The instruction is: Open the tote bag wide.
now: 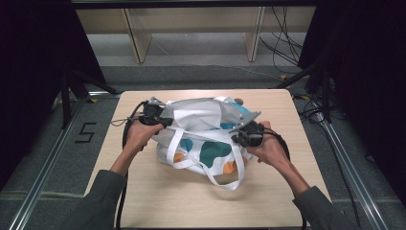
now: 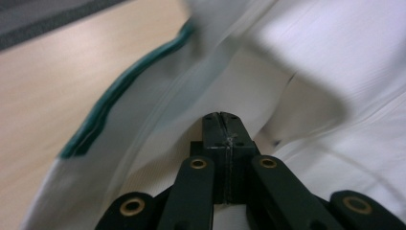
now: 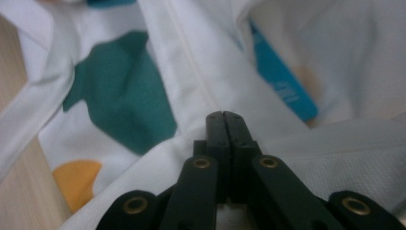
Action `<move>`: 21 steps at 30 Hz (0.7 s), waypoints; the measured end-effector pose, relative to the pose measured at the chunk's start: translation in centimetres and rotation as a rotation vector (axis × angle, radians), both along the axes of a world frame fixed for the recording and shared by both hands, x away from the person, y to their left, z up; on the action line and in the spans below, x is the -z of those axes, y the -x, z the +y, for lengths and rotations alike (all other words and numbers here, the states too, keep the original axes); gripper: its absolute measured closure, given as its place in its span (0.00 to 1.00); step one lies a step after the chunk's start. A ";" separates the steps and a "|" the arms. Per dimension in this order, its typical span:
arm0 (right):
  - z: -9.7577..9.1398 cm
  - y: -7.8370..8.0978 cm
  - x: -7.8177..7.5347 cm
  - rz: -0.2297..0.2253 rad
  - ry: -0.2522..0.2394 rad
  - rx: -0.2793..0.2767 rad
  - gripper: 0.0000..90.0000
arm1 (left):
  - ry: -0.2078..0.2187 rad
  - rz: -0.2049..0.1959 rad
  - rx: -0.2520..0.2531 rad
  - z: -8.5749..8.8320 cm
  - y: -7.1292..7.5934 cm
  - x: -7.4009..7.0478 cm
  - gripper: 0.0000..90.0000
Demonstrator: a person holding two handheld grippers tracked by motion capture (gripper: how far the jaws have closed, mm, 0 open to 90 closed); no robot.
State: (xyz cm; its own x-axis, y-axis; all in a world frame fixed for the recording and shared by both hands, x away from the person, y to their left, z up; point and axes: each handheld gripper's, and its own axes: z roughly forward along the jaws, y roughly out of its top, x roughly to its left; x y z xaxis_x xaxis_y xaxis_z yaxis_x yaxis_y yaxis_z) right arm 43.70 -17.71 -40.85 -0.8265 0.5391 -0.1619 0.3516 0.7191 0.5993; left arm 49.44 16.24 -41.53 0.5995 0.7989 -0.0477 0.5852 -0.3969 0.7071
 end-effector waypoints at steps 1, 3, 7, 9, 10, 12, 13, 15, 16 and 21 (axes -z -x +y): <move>-0.5 0.8 0.9 0.038 -0.016 -0.017 1.00 | -0.009 0.009 -0.016 0.2 -0.2 0.6 0.99; -0.7 1.3 1.4 0.071 0.039 -0.020 1.00 | 0.005 0.041 -0.023 0.7 -0.6 1.6 0.99; -1.8 2.8 2.6 0.089 0.017 -0.033 1.00 | -0.003 0.019 -0.002 0.7 0.1 1.5 0.99; -2.1 2.9 1.1 0.045 -0.042 -0.021 1.00 | -0.024 0.013 0.016 0.6 0.6 1.1 0.99; -2.3 2.7 0.1 0.002 -0.070 -0.024 1.00 | -0.023 0.008 0.017 0.5 0.7 1.0 0.99; -2.2 2.3 -1.9 -0.079 -0.133 -0.019 1.00 | -0.015 0.003 0.043 0.2 1.2 0.6 0.99; -2.1 1.9 -2.9 -0.114 -0.167 -0.015 1.00 | -0.015 0.000 0.054 0.0 1.3 0.4 0.99; -1.1 0.8 -4.7 -0.176 -0.201 -0.013 1.00 | -0.037 -0.020 0.075 -0.5 1.8 0.2 0.99; -1.1 0.8 -4.7 -0.176 -0.201 -0.013 1.00 | -0.042 -0.019 0.081 -0.7 2.0 0.3 0.99; 0.9 -2.0 -4.1 -0.149 -0.111 0.028 1.00 | -0.028 -0.023 0.117 -0.3 3.0 -0.2 0.99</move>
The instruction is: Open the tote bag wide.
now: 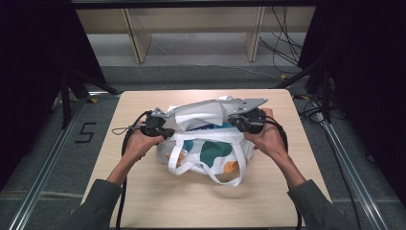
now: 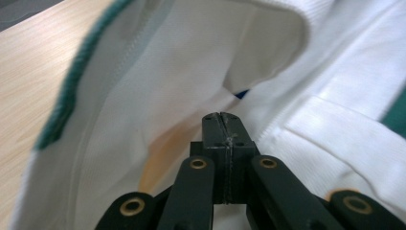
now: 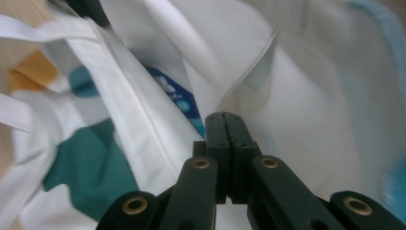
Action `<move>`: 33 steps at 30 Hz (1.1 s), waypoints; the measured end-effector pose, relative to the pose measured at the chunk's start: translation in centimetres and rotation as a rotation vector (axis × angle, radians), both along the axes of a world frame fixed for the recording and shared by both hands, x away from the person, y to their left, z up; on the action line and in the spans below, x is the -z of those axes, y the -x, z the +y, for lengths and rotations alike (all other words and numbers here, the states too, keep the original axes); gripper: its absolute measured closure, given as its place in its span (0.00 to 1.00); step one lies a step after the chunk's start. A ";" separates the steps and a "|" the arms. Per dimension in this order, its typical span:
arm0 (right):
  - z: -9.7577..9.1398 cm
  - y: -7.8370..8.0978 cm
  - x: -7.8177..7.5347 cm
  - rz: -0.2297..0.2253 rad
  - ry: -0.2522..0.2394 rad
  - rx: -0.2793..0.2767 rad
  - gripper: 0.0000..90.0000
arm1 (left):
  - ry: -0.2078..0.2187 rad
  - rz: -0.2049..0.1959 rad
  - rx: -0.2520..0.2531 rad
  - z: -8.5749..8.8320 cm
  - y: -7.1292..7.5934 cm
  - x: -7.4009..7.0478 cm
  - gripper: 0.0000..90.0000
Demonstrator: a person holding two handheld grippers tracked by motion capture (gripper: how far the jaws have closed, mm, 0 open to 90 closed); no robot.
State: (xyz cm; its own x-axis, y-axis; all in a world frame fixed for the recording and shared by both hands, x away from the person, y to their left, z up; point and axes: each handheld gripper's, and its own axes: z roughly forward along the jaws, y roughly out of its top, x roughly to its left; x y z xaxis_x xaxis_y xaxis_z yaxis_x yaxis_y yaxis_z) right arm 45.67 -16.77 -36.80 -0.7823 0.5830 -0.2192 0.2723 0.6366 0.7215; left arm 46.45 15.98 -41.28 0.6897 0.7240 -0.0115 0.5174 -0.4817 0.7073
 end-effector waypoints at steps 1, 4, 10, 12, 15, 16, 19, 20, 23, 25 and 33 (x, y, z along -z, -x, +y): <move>0.3 -0.4 0.5 0.006 0.026 0.001 1.00 | 0.018 -0.014 0.003 0.0 0.2 -0.4 0.99; 1.0 -1.3 2.0 0.043 0.071 0.021 1.00 | 0.089 -0.038 0.035 -0.3 0.5 -2.4 0.98; 3.1 -2.9 4.3 0.093 0.129 0.004 1.00 | 0.038 -0.041 0.090 -4.6 -1.4 -3.7 0.98; 3.3 -3.3 5.0 0.100 0.126 -0.001 1.00 | 0.053 -0.018 0.088 -5.7 -2.2 -3.5 0.98; 2.8 -3.6 4.7 0.111 0.103 -0.002 1.00 | 0.035 -0.029 0.117 -6.3 -2.4 -4.2 0.99; 2.6 -3.7 4.5 0.106 0.101 0.018 1.00 | 0.028 -0.027 0.125 -6.3 -2.4 -4.4 0.98; 2.4 -4.3 4.4 0.110 0.065 0.037 1.00 | 0.052 -0.036 0.123 -5.8 -2.4 -5.4 0.98; 2.7 -4.6 4.7 0.130 0.047 0.019 1.00 | 0.068 -0.034 0.123 -5.6 -2.5 -5.7 0.98; 3.2 -4.1 4.8 0.172 0.043 -0.011 1.00 | 0.072 -0.041 0.106 -4.9 -2.5 -6.1 0.98; 3.7 -3.7 5.0 0.198 -0.004 -0.100 1.00 | 0.078 -0.031 0.110 -4.9 -2.6 -5.9 0.97; 5.4 2.8 7.0 0.340 0.109 -0.334 1.00 | -0.001 0.032 -0.014 -3.6 -5.9 -2.9 0.99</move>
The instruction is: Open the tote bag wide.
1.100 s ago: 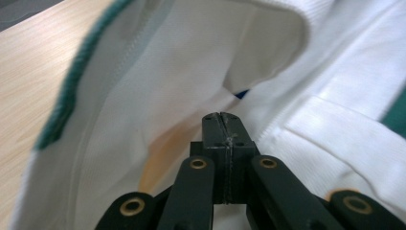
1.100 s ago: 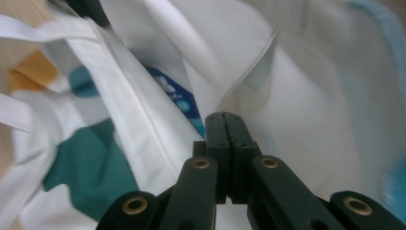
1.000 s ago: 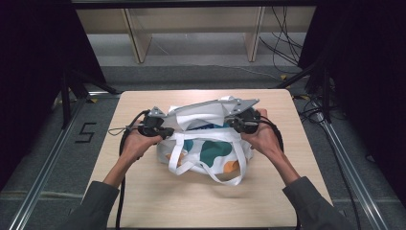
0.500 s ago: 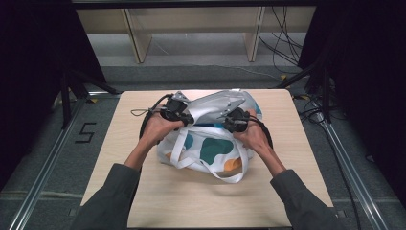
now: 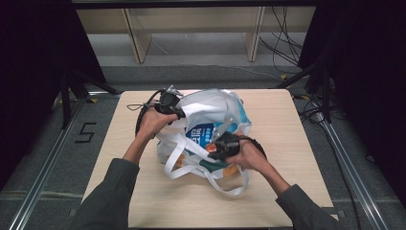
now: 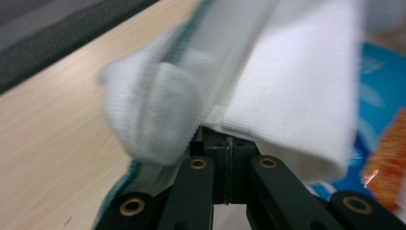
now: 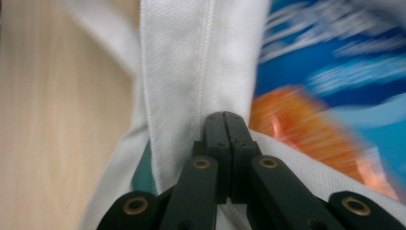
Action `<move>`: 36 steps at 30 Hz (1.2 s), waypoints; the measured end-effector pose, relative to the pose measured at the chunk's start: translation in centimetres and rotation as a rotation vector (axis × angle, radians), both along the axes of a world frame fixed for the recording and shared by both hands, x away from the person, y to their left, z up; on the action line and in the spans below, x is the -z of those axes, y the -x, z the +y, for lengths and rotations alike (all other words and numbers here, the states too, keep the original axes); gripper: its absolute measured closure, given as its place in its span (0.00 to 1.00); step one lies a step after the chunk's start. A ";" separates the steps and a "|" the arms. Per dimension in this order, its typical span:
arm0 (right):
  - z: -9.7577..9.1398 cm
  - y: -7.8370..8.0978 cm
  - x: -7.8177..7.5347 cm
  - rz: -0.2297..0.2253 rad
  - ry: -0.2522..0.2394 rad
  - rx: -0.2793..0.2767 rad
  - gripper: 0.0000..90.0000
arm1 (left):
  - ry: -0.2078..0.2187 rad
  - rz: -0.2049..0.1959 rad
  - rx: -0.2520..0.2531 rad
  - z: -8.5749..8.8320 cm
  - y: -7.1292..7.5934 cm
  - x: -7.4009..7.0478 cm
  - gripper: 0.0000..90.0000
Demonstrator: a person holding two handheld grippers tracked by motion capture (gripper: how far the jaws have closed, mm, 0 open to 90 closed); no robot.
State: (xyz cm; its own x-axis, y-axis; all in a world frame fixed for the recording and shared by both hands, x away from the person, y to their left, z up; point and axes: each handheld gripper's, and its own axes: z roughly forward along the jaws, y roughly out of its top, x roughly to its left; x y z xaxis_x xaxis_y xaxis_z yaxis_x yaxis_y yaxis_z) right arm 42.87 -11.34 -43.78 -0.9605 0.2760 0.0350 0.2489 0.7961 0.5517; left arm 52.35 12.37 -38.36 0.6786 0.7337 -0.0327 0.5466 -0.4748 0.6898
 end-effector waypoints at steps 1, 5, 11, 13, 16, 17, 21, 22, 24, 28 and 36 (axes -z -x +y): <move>0.2 0.8 0.7 -0.002 0.022 -0.019 1.00 | 0.000 0.000 0.000 0.0 0.0 0.0 0.99; 0.7 2.5 1.7 -0.044 0.068 -0.035 1.00 | 0.018 0.027 -0.049 0.7 -1.3 1.7 1.00; 0.4 2.5 1.1 -0.049 0.037 -0.018 1.00 | -0.016 0.025 -0.055 0.9 -1.3 1.4 0.99; -0.4 2.4 -0.6 -0.087 -0.051 0.027 1.00 | -0.024 0.017 -0.035 1.3 -0.3 0.5 0.99; -2.1 2.1 -4.7 -0.198 -0.192 0.096 1.00 | -0.011 -0.002 0.010 1.8 1.5 -1.1 0.98; -2.8 1.8 -6.1 -0.246 -0.216 0.116 1.00 | -0.002 -0.022 0.023 1.8 2.2 -1.6 0.98; -5.0 0.1 -10.3 -0.392 -0.258 0.217 1.00 | 0.005 -0.067 0.097 0.7 4.0 -3.4 0.98; -5.7 -1.0 -11.1 -0.432 -0.225 0.266 1.00 | 0.009 -0.083 0.098 0.2 4.0 -3.6 0.98; -6.2 -2.0 -11.1 -0.431 -0.205 0.300 1.00 | 0.011 -0.088 0.105 -0.4 3.4 -3.8 0.98; -7.5 -4.8 -9.3 -0.407 -0.136 0.376 1.00 | 0.048 -0.099 0.042 -0.5 1.8 -3.3 0.97; -10.3 -8.8 -1.5 -0.263 -0.049 0.509 1.00 | -0.025 0.030 -0.090 2.6 -1.5 3.5 1.00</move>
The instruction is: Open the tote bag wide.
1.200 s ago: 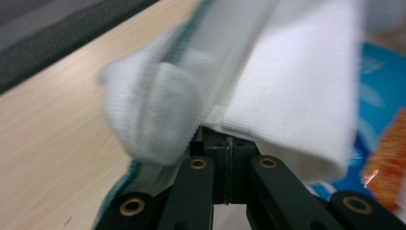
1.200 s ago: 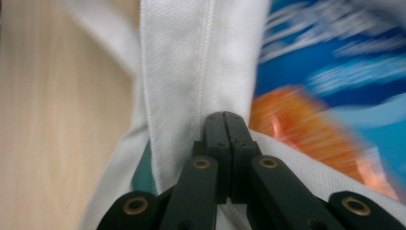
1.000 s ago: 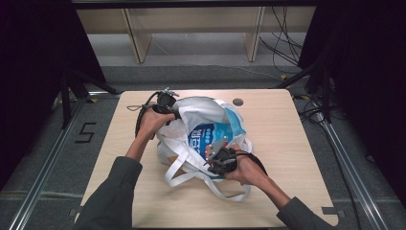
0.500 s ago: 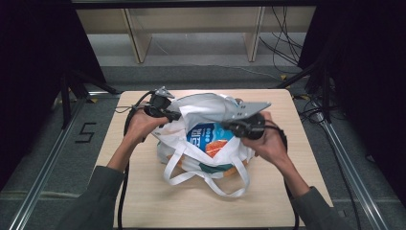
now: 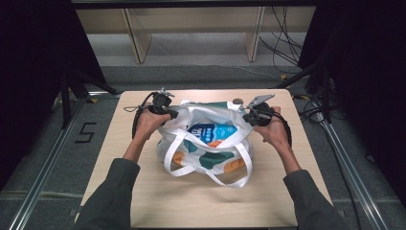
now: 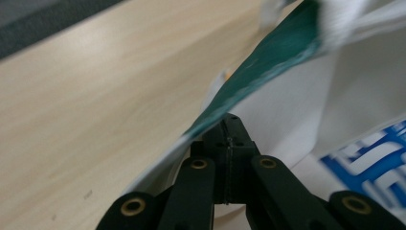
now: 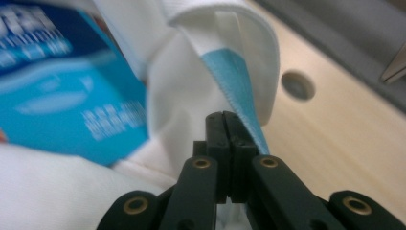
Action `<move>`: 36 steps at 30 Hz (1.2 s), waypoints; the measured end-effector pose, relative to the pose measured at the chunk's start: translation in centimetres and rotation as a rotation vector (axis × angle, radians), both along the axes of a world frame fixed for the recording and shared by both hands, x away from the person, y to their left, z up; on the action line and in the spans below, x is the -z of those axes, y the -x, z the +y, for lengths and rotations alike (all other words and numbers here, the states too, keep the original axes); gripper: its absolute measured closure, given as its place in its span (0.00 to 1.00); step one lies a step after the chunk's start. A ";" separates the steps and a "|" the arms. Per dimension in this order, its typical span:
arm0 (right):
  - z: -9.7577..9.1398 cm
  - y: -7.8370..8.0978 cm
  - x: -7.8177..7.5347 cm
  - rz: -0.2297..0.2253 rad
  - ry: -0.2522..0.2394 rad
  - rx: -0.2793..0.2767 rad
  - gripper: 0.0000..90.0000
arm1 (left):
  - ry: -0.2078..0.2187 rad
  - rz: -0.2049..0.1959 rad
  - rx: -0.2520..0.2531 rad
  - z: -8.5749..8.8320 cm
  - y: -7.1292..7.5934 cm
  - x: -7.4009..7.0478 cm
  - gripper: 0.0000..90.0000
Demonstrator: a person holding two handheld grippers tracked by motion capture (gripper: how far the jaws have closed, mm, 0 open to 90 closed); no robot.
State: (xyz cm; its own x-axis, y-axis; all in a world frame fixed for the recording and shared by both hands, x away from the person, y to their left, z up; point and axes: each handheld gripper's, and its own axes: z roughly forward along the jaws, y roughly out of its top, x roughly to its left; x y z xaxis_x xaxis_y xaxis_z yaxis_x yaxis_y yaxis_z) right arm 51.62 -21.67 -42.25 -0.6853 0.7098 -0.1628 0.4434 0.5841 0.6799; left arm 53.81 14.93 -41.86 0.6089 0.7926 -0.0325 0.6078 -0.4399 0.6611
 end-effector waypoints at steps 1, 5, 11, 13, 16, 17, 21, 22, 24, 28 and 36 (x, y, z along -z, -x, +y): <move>-0.2 -0.5 1.8 0.098 0.019 0.016 1.00 | -0.008 0.007 -0.010 0.3 0.0 0.7 1.00; -0.6 -1.0 4.8 0.148 -0.018 0.021 1.00 | -0.023 0.026 -0.004 0.5 0.2 3.9 1.00; -0.7 0.3 5.3 0.120 -0.027 0.026 1.00 | -0.031 0.014 -0.012 0.3 0.7 3.0 1.00; -0.9 0.5 4.3 0.093 -0.040 0.025 1.00 | -0.016 0.009 -0.012 0.4 0.9 2.6 1.00; -1.4 1.5 -0.2 0.031 -0.133 -0.001 1.00 | 0.029 -0.024 -0.012 0.9 1.7 0.6 0.99; -1.4 1.5 -0.2 0.031 -0.133 -0.001 1.00 | 0.036 -0.025 0.006 1.0 2.1 -0.1 0.99; 1.3 3.2 -3.3 -0.041 -0.183 -0.147 1.00 | 0.123 -0.071 0.063 0.7 3.3 -2.7 0.99; 1.3 3.2 -3.3 -0.041 -0.183 -0.147 1.00 | 0.137 -0.074 0.074 0.4 3.5 -3.0 0.99; 2.8 3.5 -3.4 -0.028 -0.179 -0.195 1.00 | 0.146 -0.079 0.117 -0.9 3.7 -3.8 0.99; 6.4 4.0 -2.7 0.015 -0.094 -0.272 1.00 | 0.135 -0.056 0.190 -4.3 3.2 -4.1 0.98; 7.8 6.6 -0.9 0.118 0.013 -0.373 1.00 | -0.061 0.034 0.189 -8.8 0.2 -0.7 0.98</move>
